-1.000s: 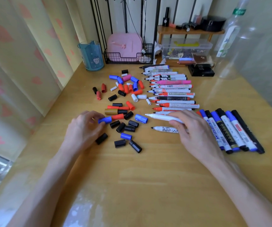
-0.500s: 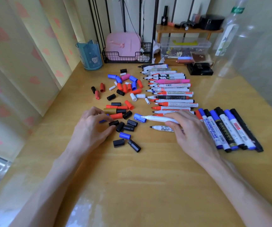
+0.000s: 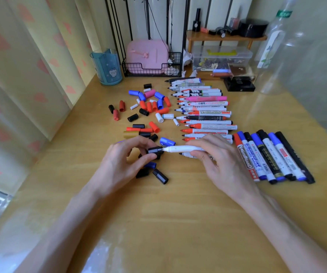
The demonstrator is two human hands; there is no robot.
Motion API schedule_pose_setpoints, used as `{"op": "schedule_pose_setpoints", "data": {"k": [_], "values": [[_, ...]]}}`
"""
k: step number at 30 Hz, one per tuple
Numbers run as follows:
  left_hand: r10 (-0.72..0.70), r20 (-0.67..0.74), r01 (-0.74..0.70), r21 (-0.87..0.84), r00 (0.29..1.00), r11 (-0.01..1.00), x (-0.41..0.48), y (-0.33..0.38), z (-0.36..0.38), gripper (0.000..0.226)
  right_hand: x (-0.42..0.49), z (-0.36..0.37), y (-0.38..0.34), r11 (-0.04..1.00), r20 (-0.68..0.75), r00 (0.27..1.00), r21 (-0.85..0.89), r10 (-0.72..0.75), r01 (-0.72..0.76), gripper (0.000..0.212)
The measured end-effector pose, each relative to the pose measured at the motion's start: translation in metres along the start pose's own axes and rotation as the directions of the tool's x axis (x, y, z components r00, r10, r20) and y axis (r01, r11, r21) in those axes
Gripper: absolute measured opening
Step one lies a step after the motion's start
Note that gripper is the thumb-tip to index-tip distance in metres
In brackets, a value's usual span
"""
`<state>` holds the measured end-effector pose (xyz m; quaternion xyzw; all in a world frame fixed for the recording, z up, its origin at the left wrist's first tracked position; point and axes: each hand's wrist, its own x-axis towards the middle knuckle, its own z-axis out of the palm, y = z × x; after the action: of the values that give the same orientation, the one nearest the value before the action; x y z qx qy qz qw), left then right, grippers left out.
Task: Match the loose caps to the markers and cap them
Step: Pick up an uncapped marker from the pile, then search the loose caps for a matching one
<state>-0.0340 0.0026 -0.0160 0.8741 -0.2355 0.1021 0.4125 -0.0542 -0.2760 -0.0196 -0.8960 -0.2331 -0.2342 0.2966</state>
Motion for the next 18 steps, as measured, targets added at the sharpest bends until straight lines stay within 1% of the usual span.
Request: {"op": "schedule_pose_setpoints", "data": {"k": [5, 7, 11, 14, 16, 18], "values": [[0.033, -0.031, -0.034, -0.016, 0.999, 0.999, -0.001, 0.006, 0.01, 0.015, -0.001, 0.003, -0.005, 1.0, 0.039, 0.999, 0.018, -0.014, 0.013, 0.021], [0.041, -0.057, -0.043, -0.03, 0.998, 0.999, -0.002, 0.009, 0.012, 0.015, -0.001, 0.003, -0.005, 0.999, 0.037, 0.999, 0.029, -0.016, 0.015, 0.022], [0.064, -0.065, -0.066, -0.038, 0.996, 0.997, -0.003, 0.011, 0.011, 0.013, -0.002, 0.001, -0.005, 0.999, 0.023, 0.999, 0.042, -0.024, 0.023, 0.022], [0.051, -0.061, -0.051, 0.001, 0.997, 0.999, -0.002, 0.008, 0.009, 0.017, -0.004, 0.003, -0.005, 0.999, 0.053, 0.998, 0.049, -0.015, 0.013, 0.022], [0.032, -0.018, -0.031, 0.054, 0.999, 0.998, -0.001, 0.002, 0.004, 0.018, -0.003, 0.006, -0.007, 0.998, 0.084, 0.996, 0.059, 0.019, -0.024, 0.022], [0.025, -0.006, -0.024, 0.125, 1.0, 0.992, 0.001, -0.006, -0.004, 0.017, -0.001, 0.008, -0.006, 0.998, 0.069, 0.996, 0.029, 0.051, -0.053, 0.02]]}}
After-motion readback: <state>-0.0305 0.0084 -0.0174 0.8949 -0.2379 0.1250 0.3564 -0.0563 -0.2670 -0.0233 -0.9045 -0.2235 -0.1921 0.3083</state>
